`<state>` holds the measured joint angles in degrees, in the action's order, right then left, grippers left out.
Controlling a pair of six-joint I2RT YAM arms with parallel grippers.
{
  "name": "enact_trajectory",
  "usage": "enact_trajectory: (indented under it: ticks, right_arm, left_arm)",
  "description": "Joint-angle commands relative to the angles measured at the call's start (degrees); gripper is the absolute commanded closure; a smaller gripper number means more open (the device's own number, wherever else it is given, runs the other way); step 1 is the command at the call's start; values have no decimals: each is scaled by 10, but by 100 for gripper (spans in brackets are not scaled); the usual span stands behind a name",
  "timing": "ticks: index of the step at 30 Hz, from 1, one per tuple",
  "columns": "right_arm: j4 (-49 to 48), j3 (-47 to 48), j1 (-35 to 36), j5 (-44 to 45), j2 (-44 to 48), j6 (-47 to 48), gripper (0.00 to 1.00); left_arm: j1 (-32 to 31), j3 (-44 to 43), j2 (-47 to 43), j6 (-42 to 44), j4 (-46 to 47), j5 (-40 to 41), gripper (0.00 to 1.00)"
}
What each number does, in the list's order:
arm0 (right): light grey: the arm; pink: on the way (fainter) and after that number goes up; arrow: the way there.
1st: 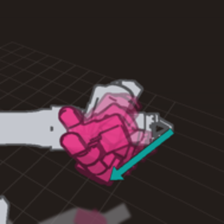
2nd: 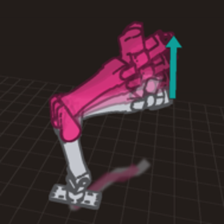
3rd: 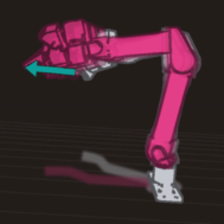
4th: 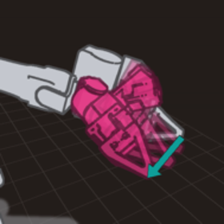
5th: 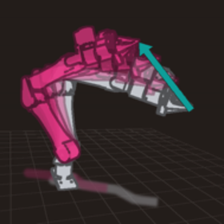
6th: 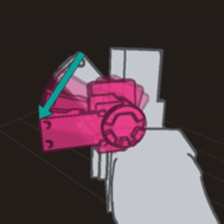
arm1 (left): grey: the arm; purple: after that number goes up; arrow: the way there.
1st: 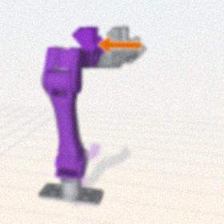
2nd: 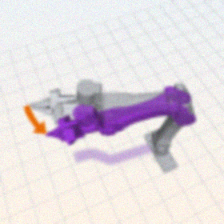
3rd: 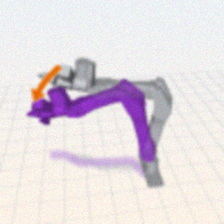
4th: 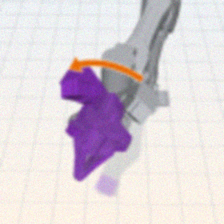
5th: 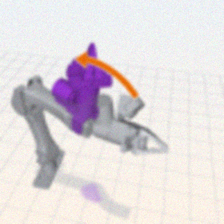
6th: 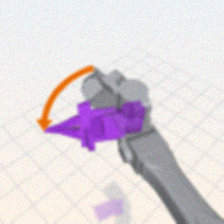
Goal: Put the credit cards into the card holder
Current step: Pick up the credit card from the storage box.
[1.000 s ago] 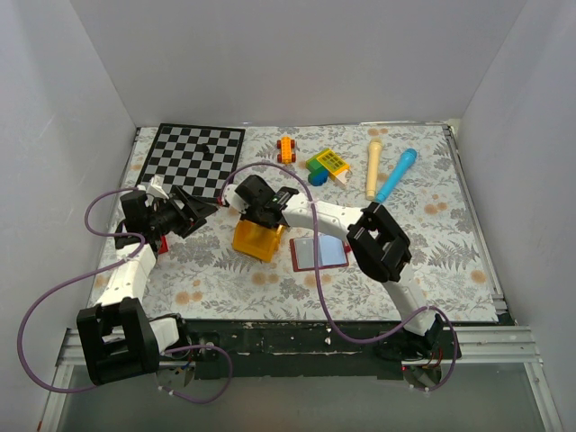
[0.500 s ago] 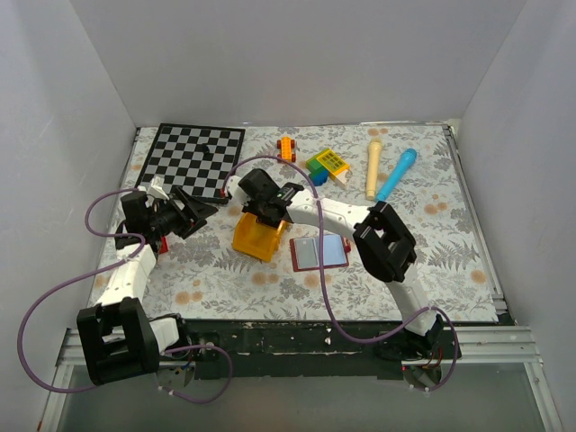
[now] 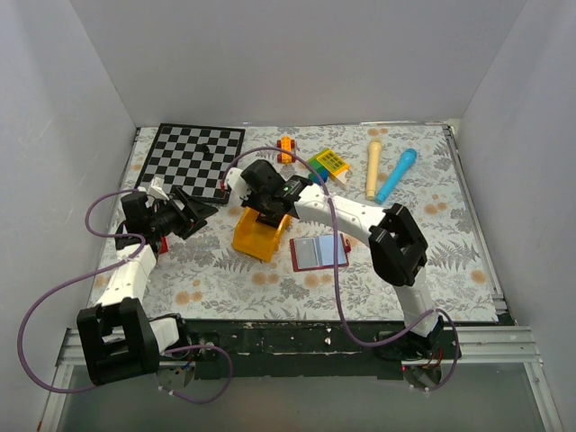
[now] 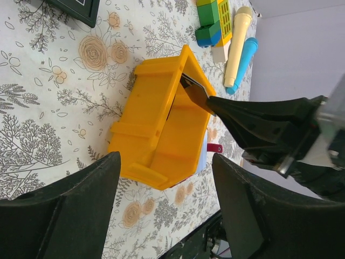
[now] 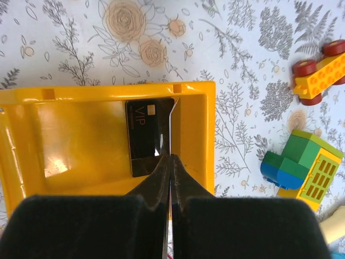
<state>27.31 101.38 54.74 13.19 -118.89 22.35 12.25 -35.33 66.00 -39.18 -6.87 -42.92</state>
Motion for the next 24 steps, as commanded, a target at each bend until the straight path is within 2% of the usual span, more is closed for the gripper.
enact_trajectory:
  ticks: [1,14,24]
  right_arm:
    - [10,29,-4,-19,38,-13,99]
    - [22,32,-38,-96,68,-74,99]
    - [-67,-22,-135,-320,144,-219,99]
  left_arm:
    - [0,-4,-19,-4,4,-5,31]
    - [0,8,-32,-10,13,-15,31]
    - [-1,-14,-35,-17,28,-23,28]
